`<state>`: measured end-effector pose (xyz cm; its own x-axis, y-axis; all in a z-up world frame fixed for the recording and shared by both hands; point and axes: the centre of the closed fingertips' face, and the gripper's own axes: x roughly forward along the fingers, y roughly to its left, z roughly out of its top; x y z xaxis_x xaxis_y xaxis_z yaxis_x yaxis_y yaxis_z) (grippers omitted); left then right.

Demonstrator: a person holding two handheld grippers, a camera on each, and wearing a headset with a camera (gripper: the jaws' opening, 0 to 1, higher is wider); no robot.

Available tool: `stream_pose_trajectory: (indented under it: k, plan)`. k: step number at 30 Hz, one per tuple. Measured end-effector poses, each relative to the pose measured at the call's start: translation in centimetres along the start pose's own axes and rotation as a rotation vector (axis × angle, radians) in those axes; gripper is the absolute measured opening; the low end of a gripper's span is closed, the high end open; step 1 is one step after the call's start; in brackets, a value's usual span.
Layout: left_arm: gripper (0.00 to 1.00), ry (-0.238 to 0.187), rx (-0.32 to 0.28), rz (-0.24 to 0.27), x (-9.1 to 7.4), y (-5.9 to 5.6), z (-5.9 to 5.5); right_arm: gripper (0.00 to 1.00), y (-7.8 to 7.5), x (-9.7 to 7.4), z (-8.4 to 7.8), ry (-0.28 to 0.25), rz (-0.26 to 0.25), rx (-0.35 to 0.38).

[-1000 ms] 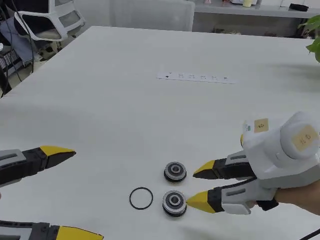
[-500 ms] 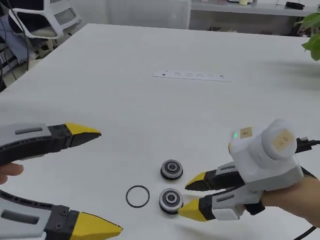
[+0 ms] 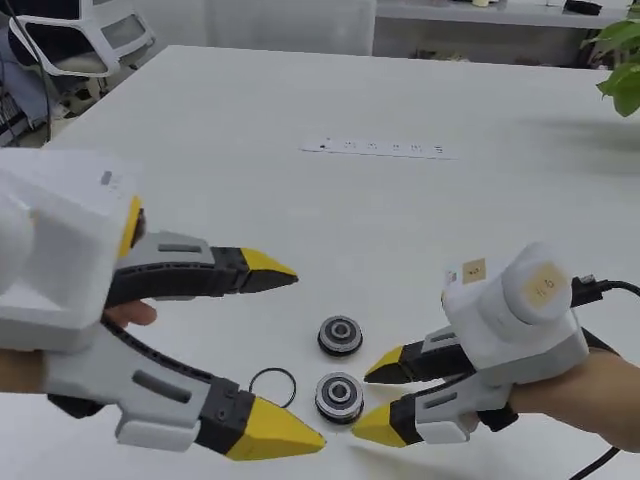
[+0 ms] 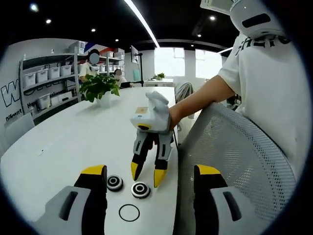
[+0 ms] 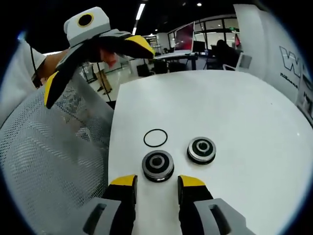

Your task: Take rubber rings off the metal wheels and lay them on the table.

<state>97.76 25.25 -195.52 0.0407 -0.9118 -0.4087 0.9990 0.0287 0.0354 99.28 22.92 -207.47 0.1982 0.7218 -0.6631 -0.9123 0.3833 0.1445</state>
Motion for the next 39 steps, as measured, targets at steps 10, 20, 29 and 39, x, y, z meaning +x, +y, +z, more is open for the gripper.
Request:
stream_pose_trajectory:
  k: [10,20,29,39]
  plan:
    - [0.57,0.049,0.035,0.007,3.7,2.0,-2.8,0.28,-0.1,0.1,0.0,-0.001,-0.008,-0.009]
    - [0.33,0.111,0.006,0.035,5.3,2.6,-6.0,0.26,0.0,0.4,-0.1,0.006,-0.007,-0.021]
    - [0.21,0.143,-0.053,0.010,6.3,2.0,-8.0,0.25,-0.2,0.3,-0.1,0.009,-0.018,-0.028]
    - [0.11,0.164,-0.009,0.020,6.4,2.1,-8.5,0.23,-0.1,0.4,-0.3,0.014,-0.016,-0.028]
